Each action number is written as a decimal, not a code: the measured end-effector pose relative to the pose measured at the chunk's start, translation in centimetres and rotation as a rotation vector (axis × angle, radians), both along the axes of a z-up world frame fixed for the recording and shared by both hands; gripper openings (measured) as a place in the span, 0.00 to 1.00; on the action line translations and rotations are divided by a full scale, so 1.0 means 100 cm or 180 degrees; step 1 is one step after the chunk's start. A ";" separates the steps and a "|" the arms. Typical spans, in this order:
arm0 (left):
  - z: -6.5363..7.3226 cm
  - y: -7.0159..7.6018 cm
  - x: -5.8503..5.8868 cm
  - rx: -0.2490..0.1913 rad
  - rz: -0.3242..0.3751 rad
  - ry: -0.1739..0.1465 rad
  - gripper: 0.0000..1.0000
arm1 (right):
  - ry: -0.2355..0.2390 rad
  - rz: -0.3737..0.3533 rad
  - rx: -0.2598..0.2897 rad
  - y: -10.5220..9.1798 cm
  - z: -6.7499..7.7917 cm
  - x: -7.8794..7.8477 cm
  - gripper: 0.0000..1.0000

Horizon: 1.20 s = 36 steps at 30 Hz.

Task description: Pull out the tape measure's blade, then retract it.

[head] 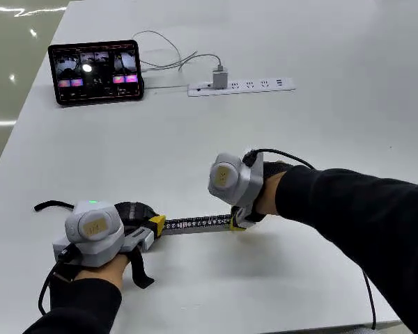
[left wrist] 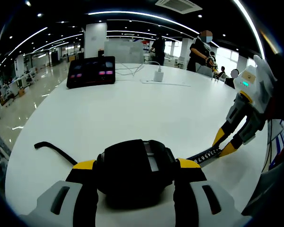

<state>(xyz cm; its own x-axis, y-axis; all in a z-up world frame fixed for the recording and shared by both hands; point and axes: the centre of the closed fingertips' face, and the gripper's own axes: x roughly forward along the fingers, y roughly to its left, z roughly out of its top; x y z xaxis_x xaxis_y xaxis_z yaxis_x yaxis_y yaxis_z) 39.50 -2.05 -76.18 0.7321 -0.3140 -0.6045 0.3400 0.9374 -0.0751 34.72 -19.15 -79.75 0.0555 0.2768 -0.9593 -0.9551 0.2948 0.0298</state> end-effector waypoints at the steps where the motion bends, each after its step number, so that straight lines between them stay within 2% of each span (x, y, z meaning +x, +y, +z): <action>1: 0.000 0.000 0.000 0.0000 0.0000 -0.0002 0.60 | -0.0001 0.0003 -0.0001 0.000 0.000 0.000 0.09; 27: 0.000 0.000 0.000 -0.0001 -0.0005 -0.0013 0.60 | -0.0013 0.0064 0.0023 0.012 -0.001 0.002 0.09; 36: -0.001 0.000 0.000 -0.0002 -0.0007 0.0020 0.60 | -0.0016 0.0066 0.0036 0.017 -0.001 0.002 0.09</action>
